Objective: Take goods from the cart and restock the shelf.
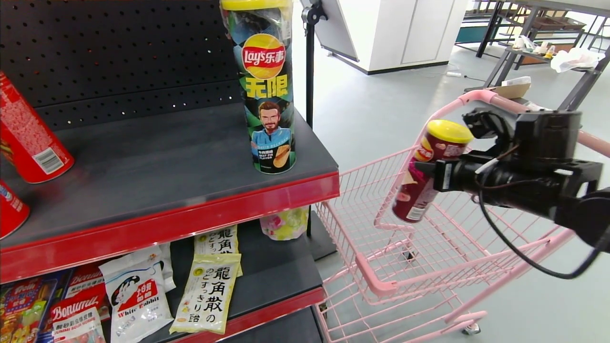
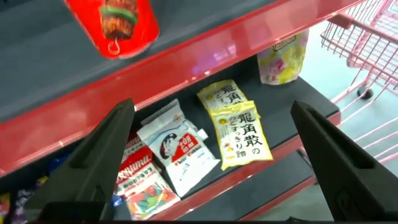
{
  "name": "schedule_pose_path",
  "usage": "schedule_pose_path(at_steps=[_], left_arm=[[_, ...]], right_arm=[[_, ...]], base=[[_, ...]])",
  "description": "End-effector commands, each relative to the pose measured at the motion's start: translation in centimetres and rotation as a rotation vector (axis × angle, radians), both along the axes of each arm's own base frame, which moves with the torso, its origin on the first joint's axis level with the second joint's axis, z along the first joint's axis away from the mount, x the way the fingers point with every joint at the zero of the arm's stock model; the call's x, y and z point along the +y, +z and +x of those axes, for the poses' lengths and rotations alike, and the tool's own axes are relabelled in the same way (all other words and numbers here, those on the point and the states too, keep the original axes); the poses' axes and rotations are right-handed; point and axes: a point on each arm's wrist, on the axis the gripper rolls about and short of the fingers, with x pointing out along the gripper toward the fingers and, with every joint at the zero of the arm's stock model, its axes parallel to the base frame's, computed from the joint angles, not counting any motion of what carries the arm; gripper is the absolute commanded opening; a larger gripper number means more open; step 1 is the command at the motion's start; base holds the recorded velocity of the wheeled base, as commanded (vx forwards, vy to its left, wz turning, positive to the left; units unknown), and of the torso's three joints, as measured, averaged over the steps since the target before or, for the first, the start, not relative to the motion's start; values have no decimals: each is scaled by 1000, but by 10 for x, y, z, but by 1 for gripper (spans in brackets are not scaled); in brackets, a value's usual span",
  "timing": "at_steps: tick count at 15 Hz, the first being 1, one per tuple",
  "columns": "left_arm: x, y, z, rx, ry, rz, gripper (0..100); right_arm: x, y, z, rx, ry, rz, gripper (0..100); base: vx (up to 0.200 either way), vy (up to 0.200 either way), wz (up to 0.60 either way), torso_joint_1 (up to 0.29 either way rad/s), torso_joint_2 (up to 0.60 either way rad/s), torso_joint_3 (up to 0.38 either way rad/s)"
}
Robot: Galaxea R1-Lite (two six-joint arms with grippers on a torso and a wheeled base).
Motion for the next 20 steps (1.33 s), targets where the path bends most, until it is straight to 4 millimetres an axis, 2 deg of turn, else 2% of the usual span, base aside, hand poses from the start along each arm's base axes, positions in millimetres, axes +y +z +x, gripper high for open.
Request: schedule_pose_path(at_steps=[1, 3, 5, 6, 10, 17, 20], left_arm=[[-4, 7, 11, 37, -16, 22, 100], [-6, 11, 14, 10, -43, 11, 100], [-7, 11, 17, 21, -41, 58, 100], [-7, 11, 18, 22, -44, 77, 100], [-8, 11, 19, 25, -45, 89, 100], [-5, 9, 12, -6, -44, 101, 100], [-4, 7, 8, -25, -47, 115, 100]], right_arm=[[-24, 71, -81, -105, -33, 12, 0], [-33, 77, -117, -115, -20, -20, 0], [-43, 70, -146, -122, -14, -71, 0], [-47, 65, -154, -123, -25, -84, 0], [-53, 56, -170, -132, -34, -109, 0], [-56, 52, -181, -146, -32, -114, 0], [-57, 49, -184, -146, -32, -122, 0]], base=[[0, 0, 0, 0, 0, 0], [0, 0, 0, 0, 0, 0], [0, 0, 0, 0, 0, 0], [0, 0, 0, 0, 0, 0], [0, 0, 0, 0, 0, 0], [-200, 0, 0, 0, 2, 4], [0, 0, 0, 0, 0, 0]])
